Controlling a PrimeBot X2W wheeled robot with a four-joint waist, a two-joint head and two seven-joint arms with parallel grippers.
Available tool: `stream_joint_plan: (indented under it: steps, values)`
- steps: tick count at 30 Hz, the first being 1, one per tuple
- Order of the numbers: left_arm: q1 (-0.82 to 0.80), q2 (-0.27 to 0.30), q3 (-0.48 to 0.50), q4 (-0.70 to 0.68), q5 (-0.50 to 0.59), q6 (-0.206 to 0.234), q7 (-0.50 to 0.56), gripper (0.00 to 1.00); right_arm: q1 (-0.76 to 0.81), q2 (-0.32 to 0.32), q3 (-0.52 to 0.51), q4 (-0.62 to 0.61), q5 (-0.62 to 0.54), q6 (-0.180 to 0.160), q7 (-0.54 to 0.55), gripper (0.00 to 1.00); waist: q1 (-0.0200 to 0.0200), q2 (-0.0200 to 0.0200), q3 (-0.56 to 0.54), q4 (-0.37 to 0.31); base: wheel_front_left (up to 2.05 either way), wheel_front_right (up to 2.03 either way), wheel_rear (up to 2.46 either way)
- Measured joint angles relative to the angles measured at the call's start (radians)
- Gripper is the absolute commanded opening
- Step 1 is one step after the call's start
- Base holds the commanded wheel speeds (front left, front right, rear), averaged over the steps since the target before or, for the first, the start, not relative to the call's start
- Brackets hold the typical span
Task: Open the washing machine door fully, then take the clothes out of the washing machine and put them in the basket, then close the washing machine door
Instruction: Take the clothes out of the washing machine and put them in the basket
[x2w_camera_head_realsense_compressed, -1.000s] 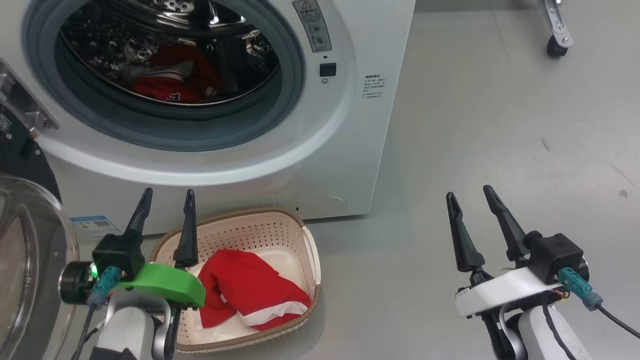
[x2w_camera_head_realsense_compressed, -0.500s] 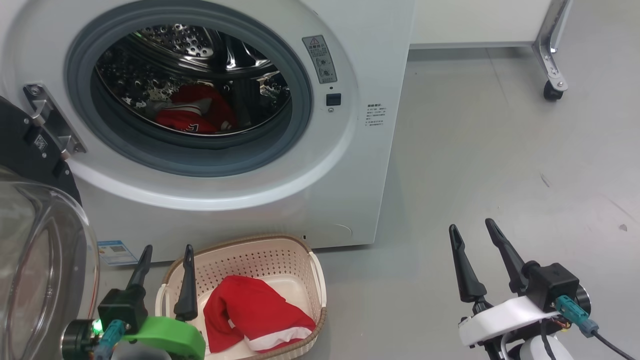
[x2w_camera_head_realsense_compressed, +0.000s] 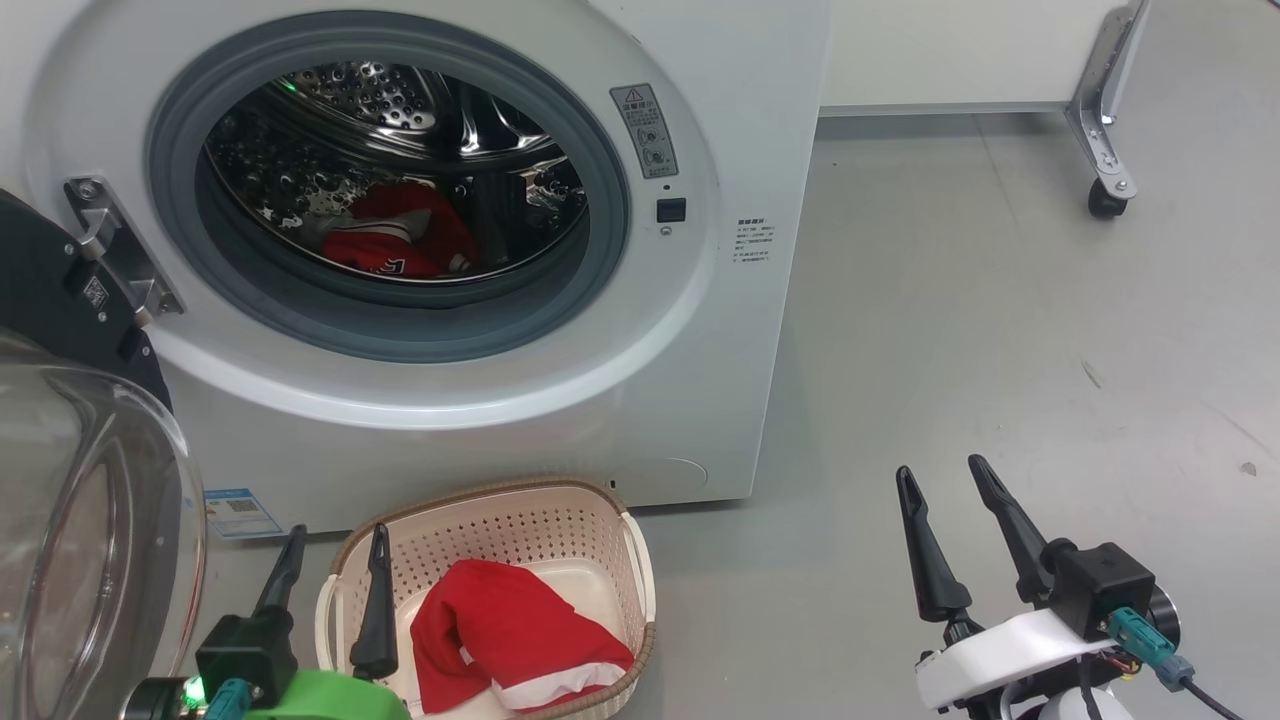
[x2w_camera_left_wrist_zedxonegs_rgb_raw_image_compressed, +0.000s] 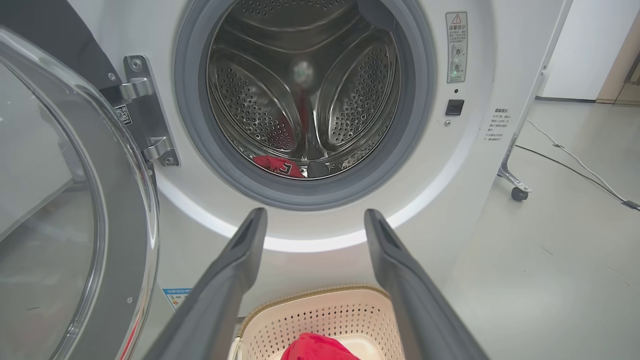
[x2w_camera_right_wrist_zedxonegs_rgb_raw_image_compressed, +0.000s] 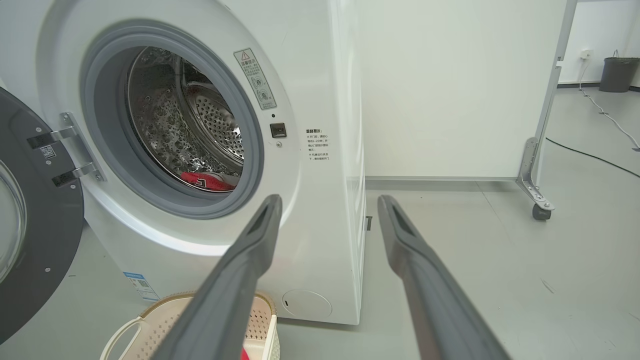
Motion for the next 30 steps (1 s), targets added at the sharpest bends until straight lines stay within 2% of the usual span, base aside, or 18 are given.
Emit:
stream_joint_plan:
  steps: [19,30]
  values:
    - [0.048,0.003,-0.008,-0.109,0.003,0.021,0.04,1.0,0.014,0.0,0.003,-0.003,-0.009,-0.009,0.0,1.0,0.0,0.0,0.016,0.002,0.0,0.0,0.0]
    - [0.051,0.005,-0.016,-0.187,0.026,0.03,0.045,1.0,0.013,-0.001,-0.002,-0.006,-0.019,-0.009,0.0,1.0,0.0,0.0,0.064,0.012,0.0,0.0,0.0]
